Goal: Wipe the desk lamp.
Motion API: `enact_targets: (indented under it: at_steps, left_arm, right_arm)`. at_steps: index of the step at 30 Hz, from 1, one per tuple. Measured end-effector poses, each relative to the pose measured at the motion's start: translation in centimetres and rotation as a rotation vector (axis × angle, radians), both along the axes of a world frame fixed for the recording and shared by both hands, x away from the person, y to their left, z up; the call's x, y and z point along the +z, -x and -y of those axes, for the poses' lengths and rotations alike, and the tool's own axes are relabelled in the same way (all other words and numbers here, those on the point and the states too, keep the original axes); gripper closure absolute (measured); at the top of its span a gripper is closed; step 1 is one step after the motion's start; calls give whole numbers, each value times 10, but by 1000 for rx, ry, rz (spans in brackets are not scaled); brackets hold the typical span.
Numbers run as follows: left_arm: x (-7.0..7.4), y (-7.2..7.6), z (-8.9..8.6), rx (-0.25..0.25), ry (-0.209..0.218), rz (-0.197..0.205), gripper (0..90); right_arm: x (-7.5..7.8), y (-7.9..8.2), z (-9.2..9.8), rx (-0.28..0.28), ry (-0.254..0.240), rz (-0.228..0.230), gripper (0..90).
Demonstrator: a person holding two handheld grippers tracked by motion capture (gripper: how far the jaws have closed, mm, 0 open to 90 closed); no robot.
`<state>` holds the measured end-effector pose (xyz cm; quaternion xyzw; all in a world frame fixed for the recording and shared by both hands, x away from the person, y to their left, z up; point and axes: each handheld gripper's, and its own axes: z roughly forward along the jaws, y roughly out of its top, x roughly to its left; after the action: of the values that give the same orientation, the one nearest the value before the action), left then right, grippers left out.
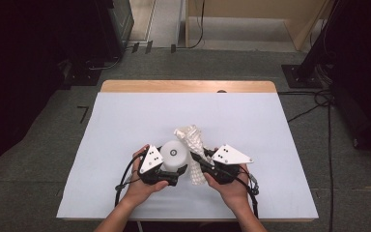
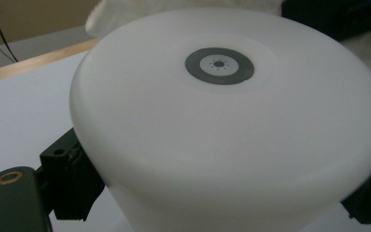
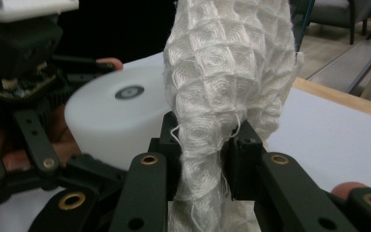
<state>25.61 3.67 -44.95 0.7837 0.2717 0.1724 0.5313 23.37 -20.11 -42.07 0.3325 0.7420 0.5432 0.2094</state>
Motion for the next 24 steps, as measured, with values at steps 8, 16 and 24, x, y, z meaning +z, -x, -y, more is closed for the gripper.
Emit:
enact_targets:
  at_steps: [8,16,24]
  left_arm:
    - [-1,-3,-3,19,0,5,85]
    - [-18,-10,-1,50,-63,-3,84]
    - [-13,-1,-2,124,-31,34,12]
  right_arm:
    - [-17,-9,0,-20,29,-64,725]
    - [-16,-14,21,-121,24,-50,725]
    - [-24,-21,31,-170,23,-74,725]
